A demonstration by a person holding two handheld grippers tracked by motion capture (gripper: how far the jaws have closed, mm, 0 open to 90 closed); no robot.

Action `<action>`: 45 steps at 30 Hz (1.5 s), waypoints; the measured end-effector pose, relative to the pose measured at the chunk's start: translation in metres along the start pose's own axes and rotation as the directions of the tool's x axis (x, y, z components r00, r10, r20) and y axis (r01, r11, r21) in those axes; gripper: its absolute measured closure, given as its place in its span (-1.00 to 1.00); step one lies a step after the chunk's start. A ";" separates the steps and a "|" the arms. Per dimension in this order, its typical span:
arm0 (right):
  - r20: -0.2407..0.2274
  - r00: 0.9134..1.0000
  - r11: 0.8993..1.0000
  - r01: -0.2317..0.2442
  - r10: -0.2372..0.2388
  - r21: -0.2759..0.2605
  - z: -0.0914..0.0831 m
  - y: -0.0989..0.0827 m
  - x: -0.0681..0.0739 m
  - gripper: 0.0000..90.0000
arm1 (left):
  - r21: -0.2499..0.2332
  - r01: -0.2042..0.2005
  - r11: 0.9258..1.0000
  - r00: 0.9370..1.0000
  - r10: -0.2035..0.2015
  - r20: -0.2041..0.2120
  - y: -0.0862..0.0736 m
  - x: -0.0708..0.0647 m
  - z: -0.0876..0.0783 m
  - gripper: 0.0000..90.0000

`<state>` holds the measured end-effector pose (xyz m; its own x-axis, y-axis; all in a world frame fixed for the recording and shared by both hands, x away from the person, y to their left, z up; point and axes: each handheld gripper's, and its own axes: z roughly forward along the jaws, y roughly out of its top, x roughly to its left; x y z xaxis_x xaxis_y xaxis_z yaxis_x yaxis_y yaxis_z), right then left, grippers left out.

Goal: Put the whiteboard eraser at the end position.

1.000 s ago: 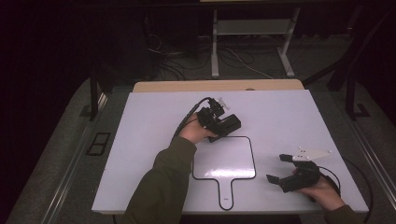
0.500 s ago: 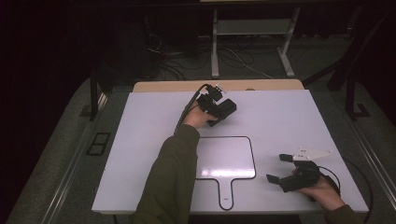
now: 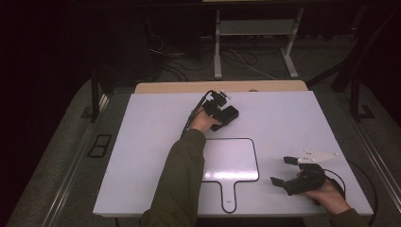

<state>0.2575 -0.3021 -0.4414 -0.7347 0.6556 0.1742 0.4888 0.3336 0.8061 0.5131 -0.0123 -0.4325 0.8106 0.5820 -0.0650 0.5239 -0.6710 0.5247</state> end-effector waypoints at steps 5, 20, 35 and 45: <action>0.000 1.000 1.000 0.002 -0.002 0.003 0.001 0.000 0.000 -1.00 | -0.048 0.020 0.999 1.000 -0.019 0.018 -0.002 0.002 -0.002 -0.19; 0.001 1.000 1.000 0.003 -0.003 0.006 0.002 -0.001 0.000 -1.00 | -0.130 0.011 0.991 1.000 -0.009 0.011 -0.008 0.002 -0.015 -0.40; -0.003 1.000 1.000 -0.005 0.005 0.021 0.009 -0.003 -0.002 -1.00 | -0.201 -0.012 0.980 0.999 0.019 0.030 -0.020 0.000 -0.034 -0.47; 0.003 1.000 1.000 -0.011 0.011 0.022 0.011 -0.003 -0.005 -1.00 | -0.237 -0.019 0.971 0.999 0.029 0.037 -0.032 -0.013 -0.048 -0.51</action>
<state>0.2646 -0.2992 -0.4505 -0.7283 0.6608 0.1812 0.5067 0.3413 0.7917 0.4732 0.0234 -0.4070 0.8345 0.5449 -0.0813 0.4311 -0.5540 0.7122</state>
